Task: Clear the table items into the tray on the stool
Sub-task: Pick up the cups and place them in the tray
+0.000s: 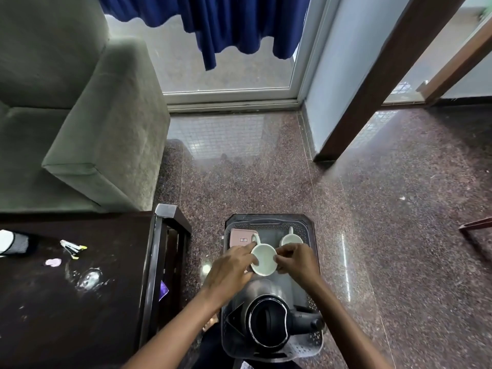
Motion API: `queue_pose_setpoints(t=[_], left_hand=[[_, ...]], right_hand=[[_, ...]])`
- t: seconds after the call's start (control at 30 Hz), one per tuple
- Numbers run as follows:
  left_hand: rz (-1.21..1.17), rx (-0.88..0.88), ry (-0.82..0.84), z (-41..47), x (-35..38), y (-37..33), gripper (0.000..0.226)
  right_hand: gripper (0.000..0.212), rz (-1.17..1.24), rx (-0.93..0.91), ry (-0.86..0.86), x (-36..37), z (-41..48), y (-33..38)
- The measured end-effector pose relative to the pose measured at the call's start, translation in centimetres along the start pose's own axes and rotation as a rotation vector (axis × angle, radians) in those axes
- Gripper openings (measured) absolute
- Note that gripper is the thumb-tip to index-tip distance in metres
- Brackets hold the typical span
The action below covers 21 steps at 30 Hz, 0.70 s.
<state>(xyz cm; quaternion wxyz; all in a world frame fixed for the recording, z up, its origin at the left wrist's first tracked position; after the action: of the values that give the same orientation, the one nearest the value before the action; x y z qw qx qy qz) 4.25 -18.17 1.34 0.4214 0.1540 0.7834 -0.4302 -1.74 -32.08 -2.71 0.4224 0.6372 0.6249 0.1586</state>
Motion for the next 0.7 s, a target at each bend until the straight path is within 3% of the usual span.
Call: queue_pose_setpoints(t=[0.13,0.37,0.7], left_hand=[[-0.070,-0.071,-0.071,-0.6,-0.8,0.9,0.042],[-0.102,-0.190,-0.088,-3.5,-1.0,3.5,0.023],[-0.151,-0.280,-0.082,-5.1,-0.8,4.5,0.019]], right_hand=[[0.011,-0.082,0.046,-0.130,-1.2,2.4,-1.0],[0.013,-0.178,0.203,-0.212,-0.9,6.0,-3.6],[0.022,-0.185,0.304,-0.220,1.6,7.5,-6.2]])
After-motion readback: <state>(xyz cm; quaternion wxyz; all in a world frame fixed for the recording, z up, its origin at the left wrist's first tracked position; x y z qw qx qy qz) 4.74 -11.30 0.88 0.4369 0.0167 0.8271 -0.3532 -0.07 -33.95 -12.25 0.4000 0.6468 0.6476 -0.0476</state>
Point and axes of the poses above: each hand's wrist, its own z-axis towards the middle knuckle, its own x-axis out of the palm, y = z × x, the point moved 8 cm from there along z, towards the middle knuckle, and after that the axes turned 7 degrees about y, right-handed, at the moved point
